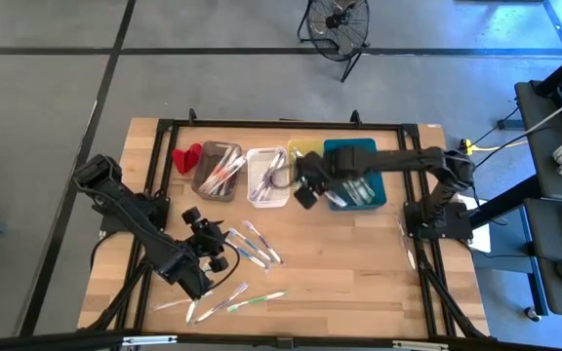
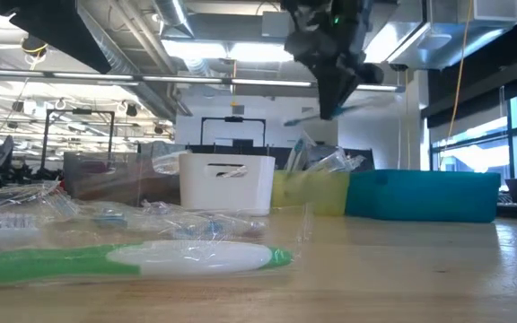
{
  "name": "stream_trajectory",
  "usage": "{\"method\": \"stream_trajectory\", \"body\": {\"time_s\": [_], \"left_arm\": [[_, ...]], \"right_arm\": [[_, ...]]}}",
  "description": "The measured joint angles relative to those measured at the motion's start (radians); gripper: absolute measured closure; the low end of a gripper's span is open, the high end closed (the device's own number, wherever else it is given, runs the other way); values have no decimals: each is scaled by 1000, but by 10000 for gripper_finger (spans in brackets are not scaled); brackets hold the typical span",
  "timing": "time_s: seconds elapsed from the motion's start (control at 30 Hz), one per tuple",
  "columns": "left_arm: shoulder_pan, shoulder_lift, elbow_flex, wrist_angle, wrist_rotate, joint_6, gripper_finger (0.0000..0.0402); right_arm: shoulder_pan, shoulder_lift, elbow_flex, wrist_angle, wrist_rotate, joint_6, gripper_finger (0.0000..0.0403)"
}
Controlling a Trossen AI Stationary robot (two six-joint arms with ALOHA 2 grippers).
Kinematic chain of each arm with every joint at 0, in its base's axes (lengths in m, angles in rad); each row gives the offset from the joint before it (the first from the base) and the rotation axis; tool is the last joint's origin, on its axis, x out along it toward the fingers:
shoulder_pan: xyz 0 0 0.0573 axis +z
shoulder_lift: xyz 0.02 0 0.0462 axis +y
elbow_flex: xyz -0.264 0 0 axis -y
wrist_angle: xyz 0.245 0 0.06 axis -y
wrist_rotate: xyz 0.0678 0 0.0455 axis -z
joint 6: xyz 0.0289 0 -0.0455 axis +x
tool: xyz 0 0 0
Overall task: Pick & Place Toothbrushes
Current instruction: Put the right blue toothbrush into the yellow bin, then put the left green toothbrush into the blue bin
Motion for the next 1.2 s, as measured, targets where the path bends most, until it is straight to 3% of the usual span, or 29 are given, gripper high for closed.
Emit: {"method": "stream_trajectory", "body": {"time_s": [0.4,0.83,1.2], "left_arm": [[-2,-1,0,11,2,34,254],[-5,-1,0,18,-1,34,254],[-5,-1,0,18,-1,34,254]], "right_arm": [[-206,75,1,32,-145,-43,389],[-274,211,1,135,-205,-95,389],[-301,215,1,199,-210,-68,305]]}}
